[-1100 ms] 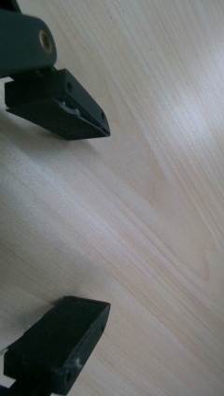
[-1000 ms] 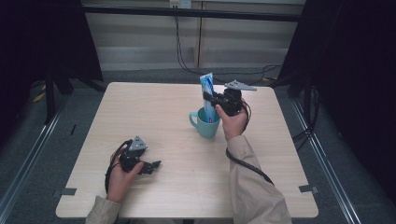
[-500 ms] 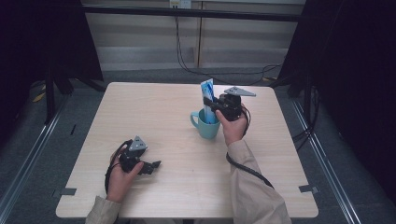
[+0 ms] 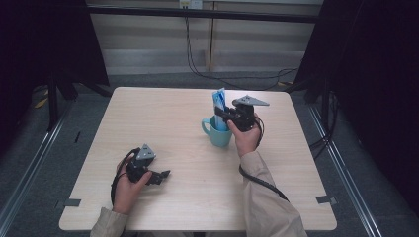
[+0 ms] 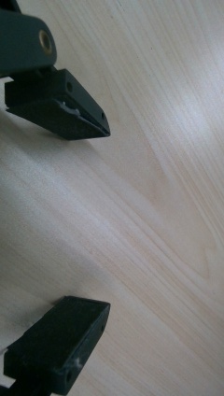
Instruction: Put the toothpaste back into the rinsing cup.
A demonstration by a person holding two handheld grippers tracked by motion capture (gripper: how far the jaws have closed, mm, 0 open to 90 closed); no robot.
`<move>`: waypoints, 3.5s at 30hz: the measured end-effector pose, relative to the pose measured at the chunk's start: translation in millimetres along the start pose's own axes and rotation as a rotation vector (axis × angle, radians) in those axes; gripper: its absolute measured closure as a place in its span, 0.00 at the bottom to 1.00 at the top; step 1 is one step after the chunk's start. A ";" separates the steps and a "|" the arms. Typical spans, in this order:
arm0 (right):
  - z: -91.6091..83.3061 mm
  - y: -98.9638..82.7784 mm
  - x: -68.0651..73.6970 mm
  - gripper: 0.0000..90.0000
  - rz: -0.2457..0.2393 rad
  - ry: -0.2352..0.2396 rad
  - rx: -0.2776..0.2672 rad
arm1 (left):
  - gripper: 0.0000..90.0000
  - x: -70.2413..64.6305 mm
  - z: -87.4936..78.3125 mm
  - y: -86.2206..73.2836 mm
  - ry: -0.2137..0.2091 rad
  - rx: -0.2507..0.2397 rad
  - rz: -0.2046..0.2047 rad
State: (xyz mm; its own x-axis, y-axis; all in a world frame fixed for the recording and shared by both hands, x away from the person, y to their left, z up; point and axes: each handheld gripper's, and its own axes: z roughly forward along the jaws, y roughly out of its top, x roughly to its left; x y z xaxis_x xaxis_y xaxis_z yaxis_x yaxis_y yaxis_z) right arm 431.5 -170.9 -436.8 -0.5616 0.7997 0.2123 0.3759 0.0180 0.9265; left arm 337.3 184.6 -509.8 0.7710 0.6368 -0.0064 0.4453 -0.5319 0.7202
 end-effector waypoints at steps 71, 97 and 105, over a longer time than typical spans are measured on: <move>-41.9 0.9 -19.3 0.27 0.000 -0.044 0.105 | 0.14 0.0 0.9 0.3 -0.006 -0.005 -0.008; -89.9 -19.1 -22.8 0.27 -0.021 -0.028 0.134 | 0.14 0.1 1.0 0.4 -0.006 -0.004 -0.008; -96.1 -28.0 -22.8 0.27 -0.025 -0.020 0.157 | 0.14 0.3 0.9 0.5 -0.006 -0.003 -0.005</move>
State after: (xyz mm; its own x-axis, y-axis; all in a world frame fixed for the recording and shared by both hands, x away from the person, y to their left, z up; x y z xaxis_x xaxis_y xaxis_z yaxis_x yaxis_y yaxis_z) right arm 363.0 -247.4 -437.7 -0.5583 0.8094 0.1820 0.4734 0.1307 0.8711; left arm 338.2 184.0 -510.1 0.7715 0.6361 -0.0144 0.4480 -0.5271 0.7221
